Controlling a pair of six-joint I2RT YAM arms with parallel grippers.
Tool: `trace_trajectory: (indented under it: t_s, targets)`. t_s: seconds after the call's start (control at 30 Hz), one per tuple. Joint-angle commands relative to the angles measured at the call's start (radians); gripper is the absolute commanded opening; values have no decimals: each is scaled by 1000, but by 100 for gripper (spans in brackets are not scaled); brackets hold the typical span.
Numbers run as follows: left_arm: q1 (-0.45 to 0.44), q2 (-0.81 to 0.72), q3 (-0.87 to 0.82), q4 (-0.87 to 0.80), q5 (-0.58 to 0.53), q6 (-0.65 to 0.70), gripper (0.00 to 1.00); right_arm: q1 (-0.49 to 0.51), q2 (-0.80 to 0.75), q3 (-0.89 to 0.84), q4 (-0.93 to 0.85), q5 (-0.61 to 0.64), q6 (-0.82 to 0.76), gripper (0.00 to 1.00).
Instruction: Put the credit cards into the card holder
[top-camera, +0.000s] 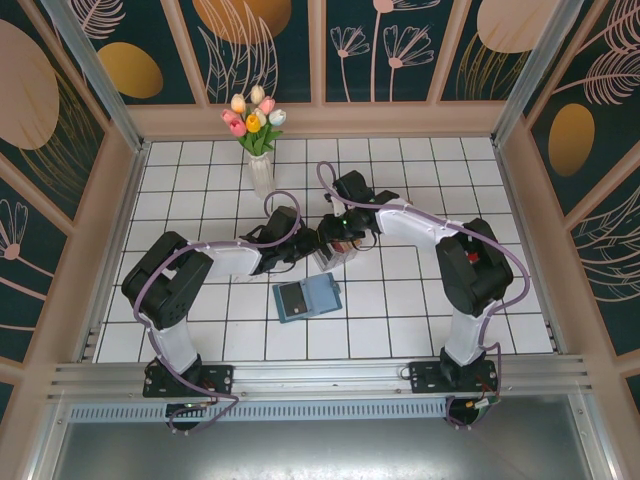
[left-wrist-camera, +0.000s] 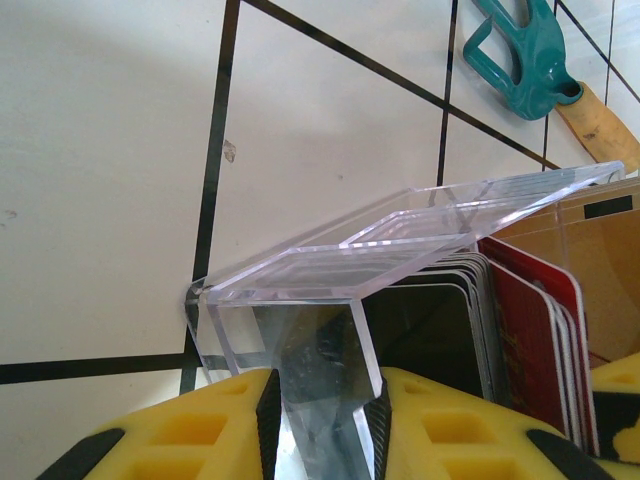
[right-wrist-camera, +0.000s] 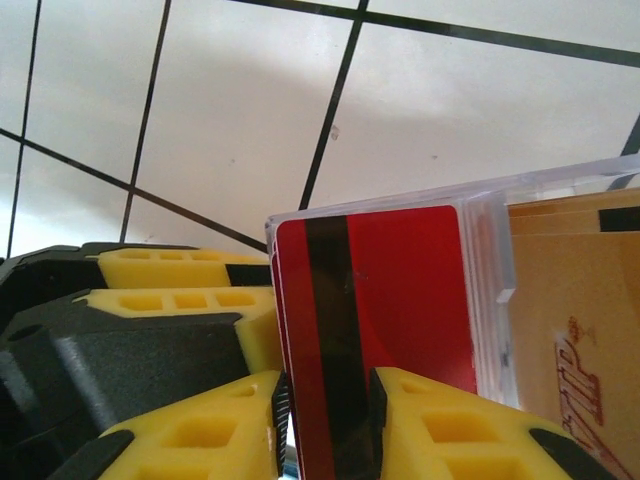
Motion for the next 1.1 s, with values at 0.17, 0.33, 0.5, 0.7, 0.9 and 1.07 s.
trace_trajectory:
  t_s: [0.17, 0.33, 0.5, 0.7, 0.9, 1.07]
  targets:
    - [5, 33, -27, -93, -13, 18, 31, 4, -37, 2, -20, -4, -4, 26]
    - [5, 33, -26, -95, -15, 19, 31, -3, -43, -4, -19, 14, -2, 18]
    - [5, 36, -22, -97, -14, 18, 31, -11, -51, -1, -18, 4, -2, 14]
    - [4, 36, -23, -98, -14, 19, 31, -20, -71, -5, -11, -31, 0, 14]
    - [5, 37, -22, -98, -14, 19, 31, -48, -97, -21, -3, -57, 7, 14]
    - [5, 38, -20, -98, -13, 18, 31, -69, -105, -39, -3, -61, 9, 16]
